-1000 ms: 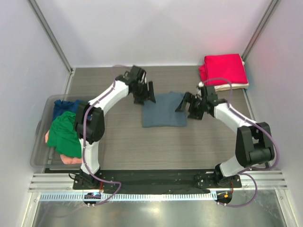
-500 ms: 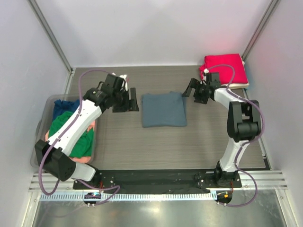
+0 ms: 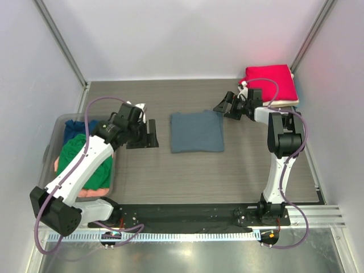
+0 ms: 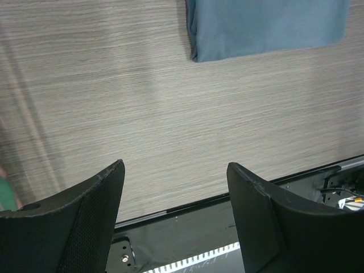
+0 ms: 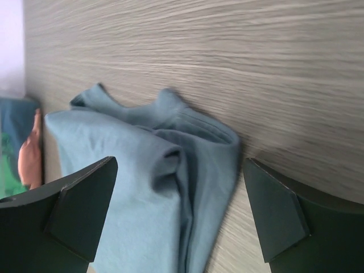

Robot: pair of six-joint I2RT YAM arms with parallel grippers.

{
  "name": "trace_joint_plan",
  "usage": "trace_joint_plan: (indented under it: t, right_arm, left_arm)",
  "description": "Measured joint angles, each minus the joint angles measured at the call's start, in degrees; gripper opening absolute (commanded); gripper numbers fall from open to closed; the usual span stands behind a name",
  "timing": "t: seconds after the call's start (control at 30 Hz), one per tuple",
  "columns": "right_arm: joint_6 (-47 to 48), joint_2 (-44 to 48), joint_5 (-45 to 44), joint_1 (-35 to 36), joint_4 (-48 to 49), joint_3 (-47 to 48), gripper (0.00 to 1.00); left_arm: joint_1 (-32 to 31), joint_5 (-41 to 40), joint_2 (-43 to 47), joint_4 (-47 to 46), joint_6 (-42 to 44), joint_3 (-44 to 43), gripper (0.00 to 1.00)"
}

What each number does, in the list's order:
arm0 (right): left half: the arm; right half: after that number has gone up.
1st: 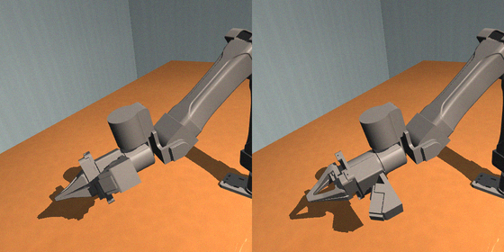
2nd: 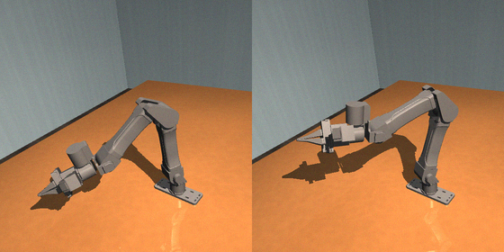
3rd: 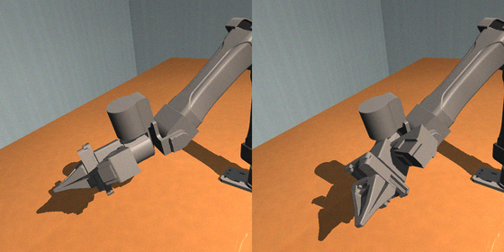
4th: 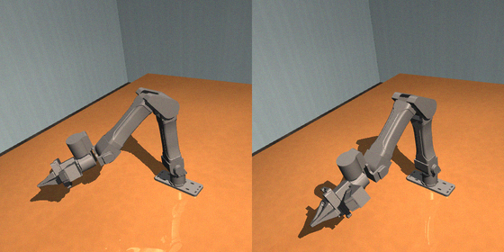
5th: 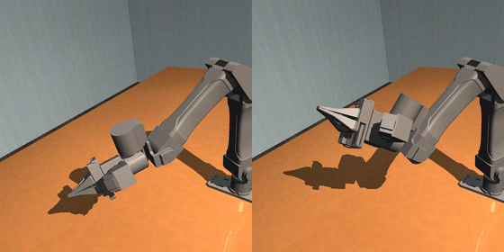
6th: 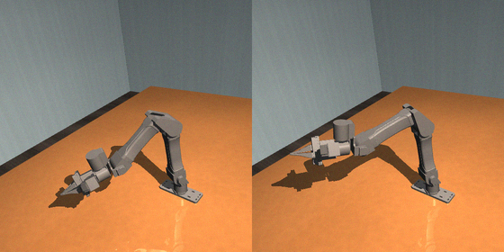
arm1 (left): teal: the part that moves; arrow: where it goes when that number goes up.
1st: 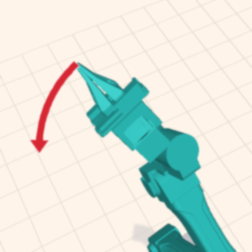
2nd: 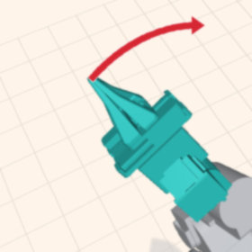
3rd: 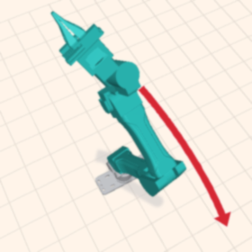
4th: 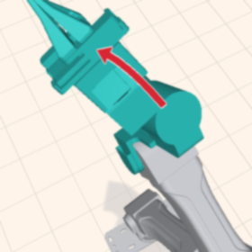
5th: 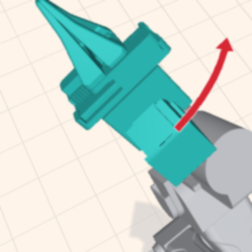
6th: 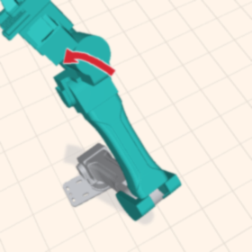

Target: Fold and stack the t-shirts

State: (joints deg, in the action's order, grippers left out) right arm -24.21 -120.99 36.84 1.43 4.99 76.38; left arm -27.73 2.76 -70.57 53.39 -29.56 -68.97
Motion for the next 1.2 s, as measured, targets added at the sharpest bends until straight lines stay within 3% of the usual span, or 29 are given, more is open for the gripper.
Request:
trace_joint_plan:
  t: [0.2,0.3,0.4,0.43,0.53,0.67,0.8,1.0,1.2]
  right_arm:
    - [0.6,-0.9,5.9,1.4,3.5,-1.5,0.98]
    - [1.0,-0.7,9.1,2.0,5.2,-3.2,0.86]
    - [1.4,-1.1,10.4,2.3,4.2,-3.5,0.56]
    - [1.2,-1.7,11.2,2.4,3.8,-3.5,0.36]
    - [0.6,-4.1,13.0,2.6,2.9,-3.3,0.03]
    - [0.9,-5.0,13.9,2.7,-1.1,-1.1,0.01]
    - [5.7,-4.9,10.2,3.3,-12.1,4.9,0.01]
    - [16.3,-2.4,-1.0,3.6,-32.3,20.4,0.01]
    - [23.1,-1.1,-10.9,1.6,-43.1,36.6,0.01]
  left_arm:
    - [0.0,-0.2,1.0,0.1,0.0,2.3,0.74]
    - [0.0,-0.2,1.0,0.2,0.1,3.4,0.74]
    - [0.0,-0.8,1.1,0.3,0.5,3.9,0.74]
    - [0.0,-1.0,1.1,0.3,0.8,4.0,0.74]
    - [0.0,-2.1,1.9,0.2,1.7,4.6,0.73]
    - [0.9,-3.3,3.7,0.0,3.0,6.6,0.74]
    - [1.8,-4.7,7.0,-0.7,4.4,11.1,0.73]
    - [1.9,-6.3,12.3,-2.3,4.9,13.8,0.72]
    - [1.9,-7.3,15.2,-4.2,4.8,15.9,0.73]
